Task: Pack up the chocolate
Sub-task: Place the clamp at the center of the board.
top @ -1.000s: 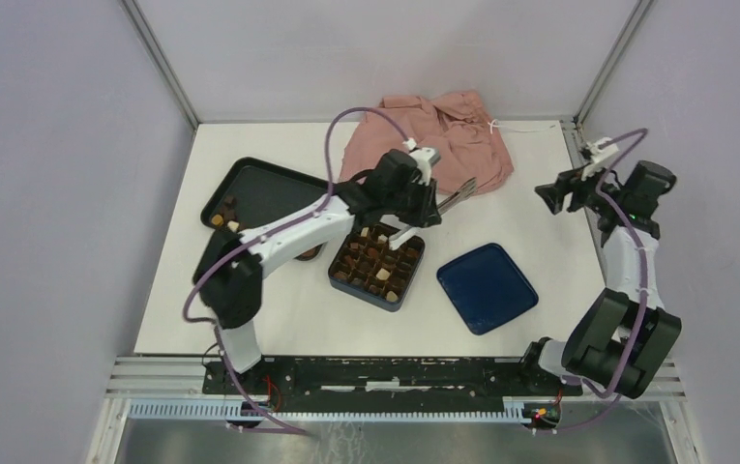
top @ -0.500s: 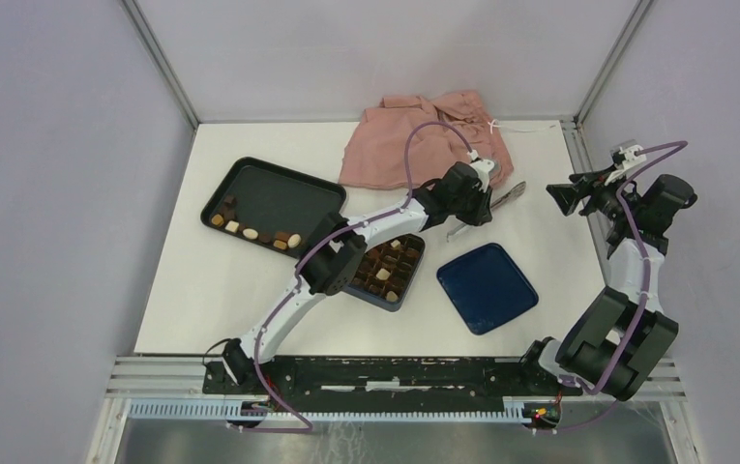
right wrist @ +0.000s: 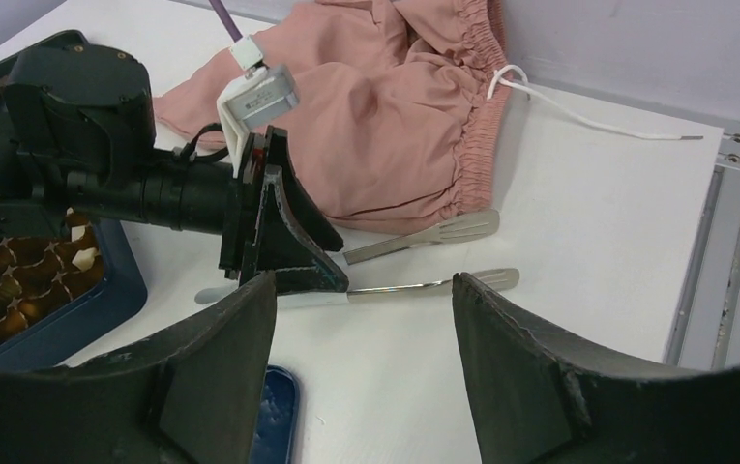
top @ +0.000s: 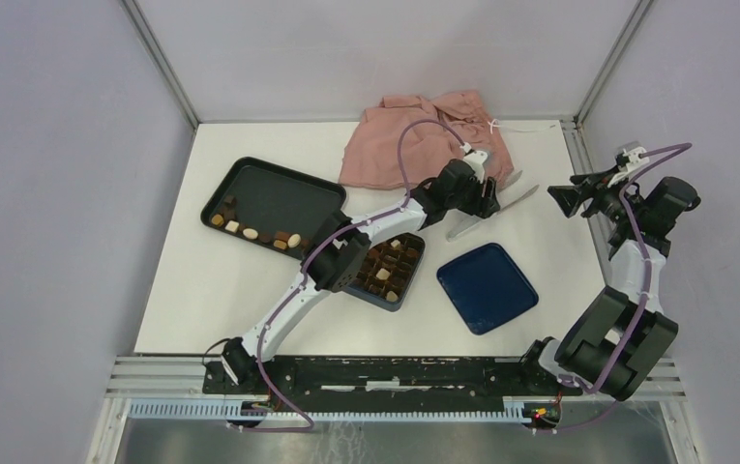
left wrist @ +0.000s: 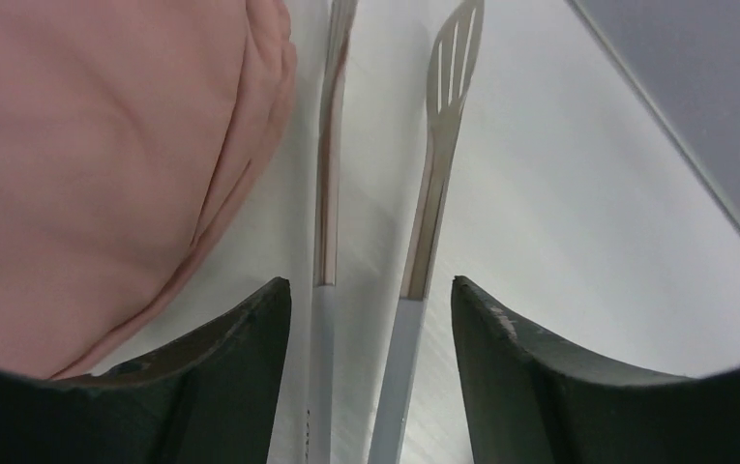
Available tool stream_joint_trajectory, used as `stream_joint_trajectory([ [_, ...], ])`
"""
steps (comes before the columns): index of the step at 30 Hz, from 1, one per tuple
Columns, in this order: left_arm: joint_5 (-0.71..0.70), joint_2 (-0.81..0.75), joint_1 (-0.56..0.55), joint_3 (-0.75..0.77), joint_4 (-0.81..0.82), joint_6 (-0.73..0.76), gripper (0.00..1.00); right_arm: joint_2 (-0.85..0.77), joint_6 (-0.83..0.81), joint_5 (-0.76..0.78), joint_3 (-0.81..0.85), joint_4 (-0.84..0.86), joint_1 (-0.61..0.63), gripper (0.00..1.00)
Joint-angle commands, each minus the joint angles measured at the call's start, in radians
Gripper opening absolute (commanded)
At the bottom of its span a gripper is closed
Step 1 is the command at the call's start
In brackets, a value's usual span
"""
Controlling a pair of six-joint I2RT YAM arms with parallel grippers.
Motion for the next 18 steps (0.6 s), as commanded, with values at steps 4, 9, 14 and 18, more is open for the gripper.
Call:
stream_joint_trajectory([
  [4, -0.118, -0.232, 0.001, -0.048, 0.132, 0.079, 0.71, -0.074, -0.345, -0.059, 0.091, -0.329, -0.003, 0.73],
  [9, -0.231, -0.638, 0.0, -0.428, 0.272, 0.192, 0.72, -0.192, -1.098, -0.169, 0.161, -0.971, 0.0, 0.98],
  [14, -0.279, -1.099, 0.001, -0.822, 0.308, 0.28, 0.78, -0.382, -1.35, -0.298, 0.004, -1.16, 0.039, 0.98],
  [18, -0.312, -1.44, 0.002, -1.065, 0.159, 0.208, 0.99, -0.498, -1.084, -0.085, -0.072, -0.975, 0.35, 0.98],
])
